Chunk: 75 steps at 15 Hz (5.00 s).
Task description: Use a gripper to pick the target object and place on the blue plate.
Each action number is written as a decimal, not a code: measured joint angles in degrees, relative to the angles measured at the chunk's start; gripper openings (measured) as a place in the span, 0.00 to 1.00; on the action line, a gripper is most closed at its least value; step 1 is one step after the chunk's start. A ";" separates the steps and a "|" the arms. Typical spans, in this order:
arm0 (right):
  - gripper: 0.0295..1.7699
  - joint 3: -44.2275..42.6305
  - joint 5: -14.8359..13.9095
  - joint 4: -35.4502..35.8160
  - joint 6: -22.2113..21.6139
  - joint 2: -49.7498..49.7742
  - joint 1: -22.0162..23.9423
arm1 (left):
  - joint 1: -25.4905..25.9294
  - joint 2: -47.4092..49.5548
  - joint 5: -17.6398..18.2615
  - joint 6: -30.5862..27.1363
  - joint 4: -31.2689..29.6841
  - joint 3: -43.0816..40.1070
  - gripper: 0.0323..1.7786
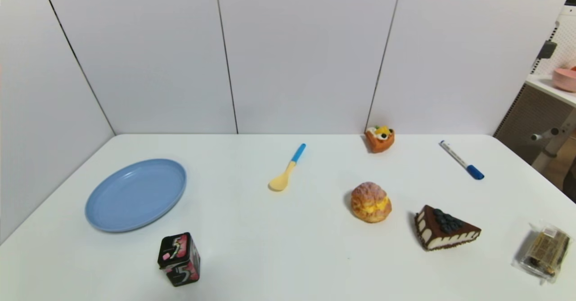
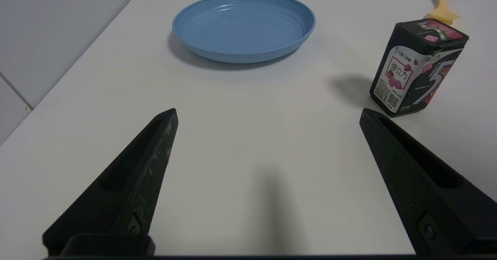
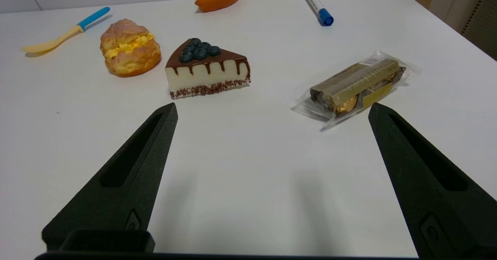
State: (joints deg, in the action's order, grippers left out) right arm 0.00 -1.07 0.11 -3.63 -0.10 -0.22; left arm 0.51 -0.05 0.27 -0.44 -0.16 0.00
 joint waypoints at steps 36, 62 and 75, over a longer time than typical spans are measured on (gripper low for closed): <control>0.96 0.00 -0.05 0.05 -0.02 0.00 0.01 | -8.52 -64.45 36.15 -42.36 15.51 44.20 0.95; 0.96 0.00 0.00 0.05 -0.05 0.00 0.00 | -20.05 -93.14 17.64 -52.98 44.95 65.51 0.95; 0.96 0.00 -0.05 0.02 -0.02 0.00 -0.02 | -21.09 -99.34 14.73 -52.42 41.95 65.71 0.64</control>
State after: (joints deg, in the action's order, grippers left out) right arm 0.00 -1.12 0.13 -3.66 -0.10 -0.24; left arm -20.58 -99.39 14.99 -52.86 41.79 65.71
